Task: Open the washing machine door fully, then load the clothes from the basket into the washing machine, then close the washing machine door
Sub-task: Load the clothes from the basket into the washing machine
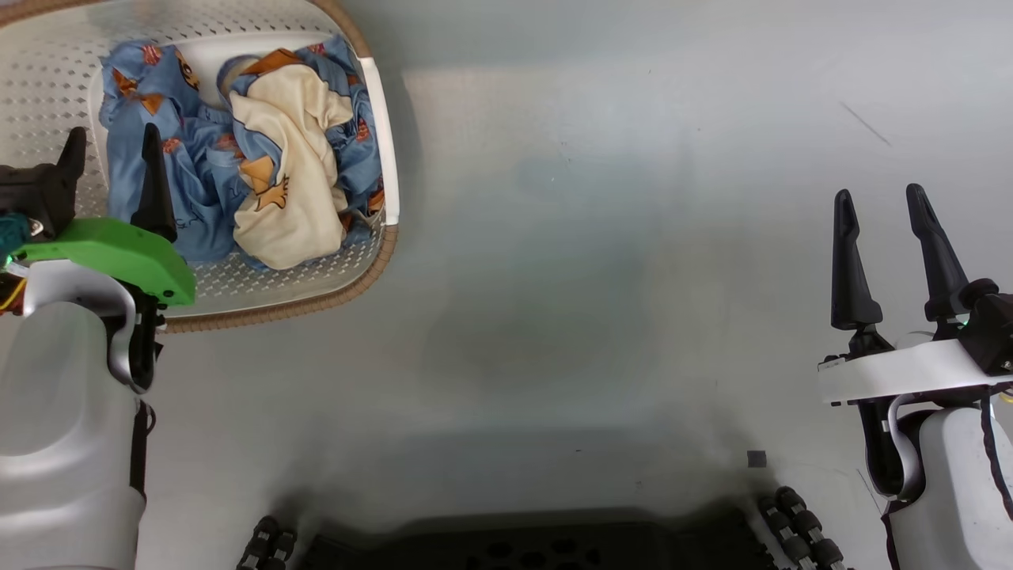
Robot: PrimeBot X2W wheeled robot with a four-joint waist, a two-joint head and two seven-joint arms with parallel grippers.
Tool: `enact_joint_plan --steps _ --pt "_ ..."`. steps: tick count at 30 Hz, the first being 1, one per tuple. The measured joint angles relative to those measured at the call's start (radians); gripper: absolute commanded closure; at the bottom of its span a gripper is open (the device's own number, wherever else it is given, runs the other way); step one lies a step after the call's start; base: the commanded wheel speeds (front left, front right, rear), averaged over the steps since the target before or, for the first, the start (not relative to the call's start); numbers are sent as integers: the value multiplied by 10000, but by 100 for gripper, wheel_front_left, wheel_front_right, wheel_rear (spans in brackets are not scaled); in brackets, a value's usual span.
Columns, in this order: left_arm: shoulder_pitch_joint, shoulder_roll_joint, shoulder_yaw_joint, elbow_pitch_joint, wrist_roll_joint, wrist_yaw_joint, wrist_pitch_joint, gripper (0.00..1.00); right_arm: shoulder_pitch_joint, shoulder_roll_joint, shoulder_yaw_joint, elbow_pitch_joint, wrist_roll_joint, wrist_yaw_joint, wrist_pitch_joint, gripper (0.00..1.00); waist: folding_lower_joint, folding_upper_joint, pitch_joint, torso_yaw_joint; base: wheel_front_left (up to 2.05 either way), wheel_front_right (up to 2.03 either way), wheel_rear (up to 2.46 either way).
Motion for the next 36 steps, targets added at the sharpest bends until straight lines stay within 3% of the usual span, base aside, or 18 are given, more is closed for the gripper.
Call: enact_joint_plan --steps 13,22,36 --pt "-1061 541 -441 1166 556 -35 608 0 -61 10 -151 -92 -21 0 0 0 0 0 801 -43 0 0 0" --pt "-1552 606 -917 2130 1001 -46 1421 0 -185 40 -174 -84 -31 0 0 0 0 0 896 -62 0 0 0" --pt "-2383 767 -880 2844 1131 15 2159 0 -188 107 -155 -159 -31 0 0 0 -1 0 1139 -187 0 0 0"
